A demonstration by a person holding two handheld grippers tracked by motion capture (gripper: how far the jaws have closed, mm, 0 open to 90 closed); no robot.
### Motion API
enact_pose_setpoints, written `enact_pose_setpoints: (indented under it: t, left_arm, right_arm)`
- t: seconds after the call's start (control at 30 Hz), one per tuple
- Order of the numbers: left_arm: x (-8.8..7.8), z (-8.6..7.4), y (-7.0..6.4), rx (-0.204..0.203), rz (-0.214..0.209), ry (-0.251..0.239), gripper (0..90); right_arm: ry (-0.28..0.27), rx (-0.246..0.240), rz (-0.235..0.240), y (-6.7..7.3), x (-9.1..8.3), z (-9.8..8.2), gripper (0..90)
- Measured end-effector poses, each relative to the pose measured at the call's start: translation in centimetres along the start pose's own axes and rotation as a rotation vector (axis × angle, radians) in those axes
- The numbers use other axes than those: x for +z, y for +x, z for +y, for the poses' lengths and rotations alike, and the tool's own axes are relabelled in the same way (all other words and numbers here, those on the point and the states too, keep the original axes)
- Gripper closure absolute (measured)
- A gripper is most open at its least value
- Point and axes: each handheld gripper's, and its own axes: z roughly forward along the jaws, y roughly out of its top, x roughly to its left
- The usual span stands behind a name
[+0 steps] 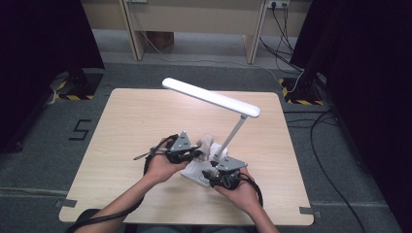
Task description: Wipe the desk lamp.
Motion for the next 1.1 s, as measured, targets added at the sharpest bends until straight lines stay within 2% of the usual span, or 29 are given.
enact_pose_setpoints:
  t: [0.2, 0.33, 0.37, 0.43, 0.5, 0.73, 0.93, 1.1]
  left_arm:
    - [-3.4, -0.5, 0.5, -0.008, -0.038, -0.01, 83.1]
    - [-4.8, -0.3, -0.3, 0.025, -0.068, -0.017, 83.0]
    - [-5.2, -0.2, -0.5, 0.031, -0.082, -0.024, 83.0]
    - [-5.7, 0.0, -0.9, 0.032, -0.115, -0.035, 83.0]
    - [-6.0, 0.1, -1.1, 0.04, -0.131, -0.037, 83.0]
    - [-6.2, 0.7, -1.8, 0.04, -0.209, -0.063, 82.9]
    - [-5.9, 1.3, -2.5, 0.033, -0.258, -0.086, 82.9]
    - [-5.8, 1.8, -2.9, 0.051, -0.28, -0.089, 82.9]
  right_arm:
    - [-0.027, -0.041, -0.034, -0.2, -2.0, 0.8, 43.8]
    - [-0.037, -0.077, -0.032, 0.0, -2.0, 1.5, 39.8]
    - [-0.036, -0.11, -0.033, 0.2, -1.9, 1.9, 36.6]
    - [-0.039, -0.12, -0.031, 0.3, -1.8, 2.1, 35.2]
    - [-0.05, -0.155, -0.028, 0.3, -1.7, 2.6, 30.9]
    - [-0.041, -0.191, -0.036, 0.1, -1.3, 2.7, 25.5]
    - [-0.047, -0.201, -0.041, -0.1, -1.2, 2.6, 22.4]
    - [-0.057, -0.2, -0.048, -0.3, -1.0, 2.4, 19.5]
